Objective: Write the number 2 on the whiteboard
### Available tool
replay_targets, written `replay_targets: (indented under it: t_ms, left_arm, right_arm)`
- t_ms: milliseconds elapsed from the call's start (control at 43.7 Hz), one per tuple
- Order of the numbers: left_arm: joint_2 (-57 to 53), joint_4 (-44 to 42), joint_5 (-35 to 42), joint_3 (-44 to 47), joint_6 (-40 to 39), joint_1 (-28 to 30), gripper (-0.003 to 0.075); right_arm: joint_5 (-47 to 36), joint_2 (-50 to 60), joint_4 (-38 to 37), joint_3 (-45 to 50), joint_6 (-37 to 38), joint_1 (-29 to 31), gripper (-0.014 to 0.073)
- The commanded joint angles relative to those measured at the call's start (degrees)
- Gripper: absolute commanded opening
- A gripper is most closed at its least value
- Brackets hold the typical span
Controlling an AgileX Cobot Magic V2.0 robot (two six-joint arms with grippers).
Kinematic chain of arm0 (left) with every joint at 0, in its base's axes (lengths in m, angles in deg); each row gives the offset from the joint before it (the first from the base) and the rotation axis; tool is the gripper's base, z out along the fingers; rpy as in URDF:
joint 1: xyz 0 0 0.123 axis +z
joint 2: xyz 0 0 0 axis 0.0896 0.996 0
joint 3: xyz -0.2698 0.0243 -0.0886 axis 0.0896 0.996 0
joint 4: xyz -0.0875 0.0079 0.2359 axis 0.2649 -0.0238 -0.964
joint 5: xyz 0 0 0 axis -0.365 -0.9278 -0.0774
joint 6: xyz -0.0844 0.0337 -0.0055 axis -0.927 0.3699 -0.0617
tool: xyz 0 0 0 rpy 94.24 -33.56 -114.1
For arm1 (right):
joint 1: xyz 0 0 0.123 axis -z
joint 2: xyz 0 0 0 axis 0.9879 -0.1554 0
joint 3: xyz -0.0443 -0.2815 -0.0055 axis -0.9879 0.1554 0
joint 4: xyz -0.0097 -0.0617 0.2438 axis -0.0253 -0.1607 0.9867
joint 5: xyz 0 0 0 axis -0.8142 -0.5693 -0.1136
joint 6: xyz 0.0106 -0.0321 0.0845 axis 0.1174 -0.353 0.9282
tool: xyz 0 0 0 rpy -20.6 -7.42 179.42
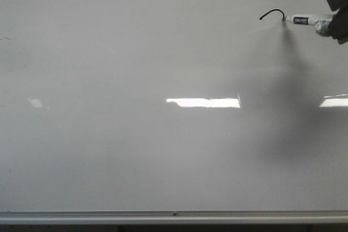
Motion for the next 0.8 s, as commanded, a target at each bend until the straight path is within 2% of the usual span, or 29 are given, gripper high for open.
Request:
replay_targets:
  t_ms: [0,183,389,549,686,777]
  left_arm:
    - [-0.4,1.8,4.2,-1.5,-0.5,0.3,0.0409]
    - [-0.4,2.0,4.5,-1.5,-0.5,0.3,0.0409]
    - [-0.4,2.0,4.5,-1.5,-0.5,0.3,0.0409]
    - [-0.4,2.0,5.9,-1.5,-0.5,0.3,0.0409]
    - [-0.4,2.0,6.4,-1.5,1.0,0.3,0.0409]
    - [0.5,5.0,5.2,-2.4,6.1,0.2,0.0409]
  right_arm:
    - [-0.9,-1.0,-0.5,-1.3,-0.5,-1.6,-0.0068]
    - [-2.1,-2.7,-0.5,-2.0,-0.5,-4.0,-0.0068]
    - [1.1,-2.7,-0.5,-2.0,-0.5,2.9,-0.0068]
    - [1.7,-1.4,-0.4,-2.0,-0.5,3.9,-0.0068]
    - [8.3,3.7,-0.4,-2.0,-0.5,2.5,-0.0068]
    - [14.1,8.4,-0.4,-2.0,-2.0,-0.3,-0.0068]
